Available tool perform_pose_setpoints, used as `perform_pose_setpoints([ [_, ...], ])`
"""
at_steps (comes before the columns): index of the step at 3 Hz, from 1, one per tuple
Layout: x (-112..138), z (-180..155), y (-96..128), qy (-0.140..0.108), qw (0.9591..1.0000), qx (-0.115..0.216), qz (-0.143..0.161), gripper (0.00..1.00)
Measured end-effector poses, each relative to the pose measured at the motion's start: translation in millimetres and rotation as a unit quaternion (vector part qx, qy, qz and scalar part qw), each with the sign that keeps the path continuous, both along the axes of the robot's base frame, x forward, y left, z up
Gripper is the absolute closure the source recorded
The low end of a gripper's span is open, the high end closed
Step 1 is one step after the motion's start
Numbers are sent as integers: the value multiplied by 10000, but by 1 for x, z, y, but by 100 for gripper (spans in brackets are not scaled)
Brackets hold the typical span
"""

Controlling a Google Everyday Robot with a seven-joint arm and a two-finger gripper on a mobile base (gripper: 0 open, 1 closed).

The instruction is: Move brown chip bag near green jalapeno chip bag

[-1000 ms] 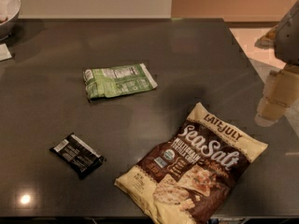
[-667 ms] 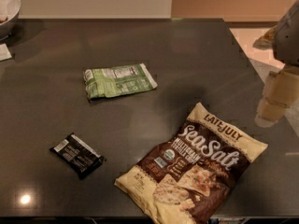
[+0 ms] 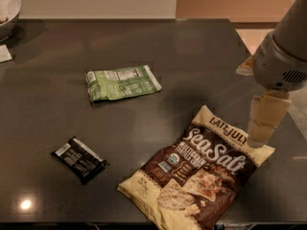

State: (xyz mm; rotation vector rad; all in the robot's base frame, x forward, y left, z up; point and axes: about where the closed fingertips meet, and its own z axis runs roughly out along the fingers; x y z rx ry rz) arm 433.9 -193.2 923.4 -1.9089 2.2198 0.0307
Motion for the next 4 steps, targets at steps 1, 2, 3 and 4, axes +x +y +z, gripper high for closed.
perform_pose_setpoints([
  [1,-9,-28,9,337,9992,-33,191,0],
  [2,-17,-50,12,531,9983,-46,242,0],
  [3,-22,-67,16,675,9973,-49,288,0],
  [4,-24,-78,19,745,9968,-28,287,0],
])
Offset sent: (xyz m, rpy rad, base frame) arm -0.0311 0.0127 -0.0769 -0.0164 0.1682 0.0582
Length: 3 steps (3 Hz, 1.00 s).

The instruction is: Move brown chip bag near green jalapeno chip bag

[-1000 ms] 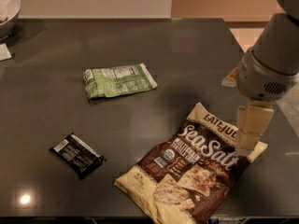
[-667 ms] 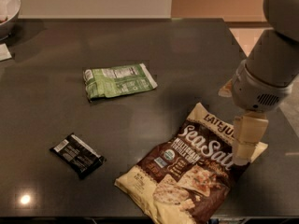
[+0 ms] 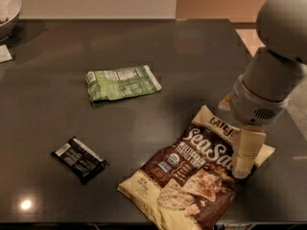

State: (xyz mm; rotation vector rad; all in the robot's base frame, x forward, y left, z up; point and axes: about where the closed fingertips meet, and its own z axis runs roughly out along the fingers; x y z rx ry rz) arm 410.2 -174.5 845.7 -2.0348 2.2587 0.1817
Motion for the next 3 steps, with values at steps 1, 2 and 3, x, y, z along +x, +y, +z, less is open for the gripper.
perform_pose_setpoints([
  [1,-2,-5,3,23,10000,28,20,18],
  [2,-2,-6,5,23,10000,50,27,41],
  [3,1,-1,7,-13,10000,74,37,65],
])
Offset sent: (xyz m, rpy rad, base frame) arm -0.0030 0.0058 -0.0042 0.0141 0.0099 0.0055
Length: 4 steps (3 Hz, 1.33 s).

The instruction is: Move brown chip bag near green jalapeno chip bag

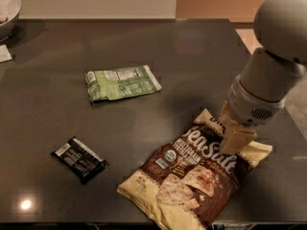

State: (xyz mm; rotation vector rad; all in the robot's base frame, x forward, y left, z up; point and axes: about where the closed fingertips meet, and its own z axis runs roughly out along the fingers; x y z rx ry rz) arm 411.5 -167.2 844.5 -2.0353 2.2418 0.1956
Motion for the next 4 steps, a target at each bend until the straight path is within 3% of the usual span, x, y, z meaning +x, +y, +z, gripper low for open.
perform_pose_setpoints([
  [1,9,12,5,-126,9999,29,35,87],
  [2,28,32,15,-338,9993,91,120,100],
  [4,90,68,42,-755,9966,293,175,100],
])
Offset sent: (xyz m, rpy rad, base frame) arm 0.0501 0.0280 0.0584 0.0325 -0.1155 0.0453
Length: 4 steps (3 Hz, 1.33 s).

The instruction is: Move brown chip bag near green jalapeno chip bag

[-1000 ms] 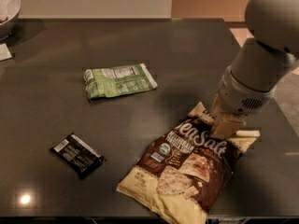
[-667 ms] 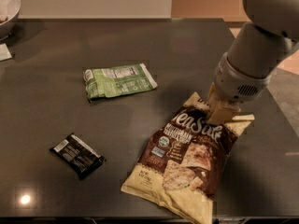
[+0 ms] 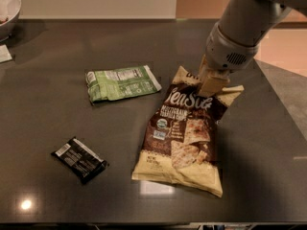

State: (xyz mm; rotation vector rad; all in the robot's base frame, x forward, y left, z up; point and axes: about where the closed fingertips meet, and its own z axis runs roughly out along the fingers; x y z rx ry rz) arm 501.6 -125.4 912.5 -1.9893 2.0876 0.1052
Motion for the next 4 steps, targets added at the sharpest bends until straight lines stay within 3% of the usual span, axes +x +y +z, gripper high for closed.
perform_pose_setpoints([
  [2,63,21,26,-285,9993,226,52,100],
  [4,108,27,43,-443,9986,280,-6,59],
])
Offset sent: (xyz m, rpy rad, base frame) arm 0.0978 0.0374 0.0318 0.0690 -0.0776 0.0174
